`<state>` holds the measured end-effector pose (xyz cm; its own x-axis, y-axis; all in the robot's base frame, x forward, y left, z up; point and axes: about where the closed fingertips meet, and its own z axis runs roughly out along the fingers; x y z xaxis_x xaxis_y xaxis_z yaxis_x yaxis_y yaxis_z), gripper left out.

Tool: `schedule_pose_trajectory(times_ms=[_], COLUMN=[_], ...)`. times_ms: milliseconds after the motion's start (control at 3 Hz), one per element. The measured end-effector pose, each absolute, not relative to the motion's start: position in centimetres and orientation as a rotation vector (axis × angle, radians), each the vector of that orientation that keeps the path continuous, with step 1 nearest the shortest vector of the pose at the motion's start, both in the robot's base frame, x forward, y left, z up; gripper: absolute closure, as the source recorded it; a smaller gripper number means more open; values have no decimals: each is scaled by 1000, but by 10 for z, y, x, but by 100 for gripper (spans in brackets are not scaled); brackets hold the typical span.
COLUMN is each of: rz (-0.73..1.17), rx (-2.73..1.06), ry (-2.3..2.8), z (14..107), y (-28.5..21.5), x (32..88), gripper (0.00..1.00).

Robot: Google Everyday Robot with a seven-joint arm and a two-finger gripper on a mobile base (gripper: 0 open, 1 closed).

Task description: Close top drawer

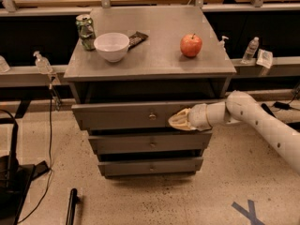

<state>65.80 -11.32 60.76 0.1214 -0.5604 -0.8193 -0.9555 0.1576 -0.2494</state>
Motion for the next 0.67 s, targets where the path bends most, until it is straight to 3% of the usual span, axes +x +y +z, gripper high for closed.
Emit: schedule_pose_trajectory(times_ms=[667], rz=[521], rx=[-1375], ry=[1725], z=[588], y=[-124], x=[675], gripper=[100])
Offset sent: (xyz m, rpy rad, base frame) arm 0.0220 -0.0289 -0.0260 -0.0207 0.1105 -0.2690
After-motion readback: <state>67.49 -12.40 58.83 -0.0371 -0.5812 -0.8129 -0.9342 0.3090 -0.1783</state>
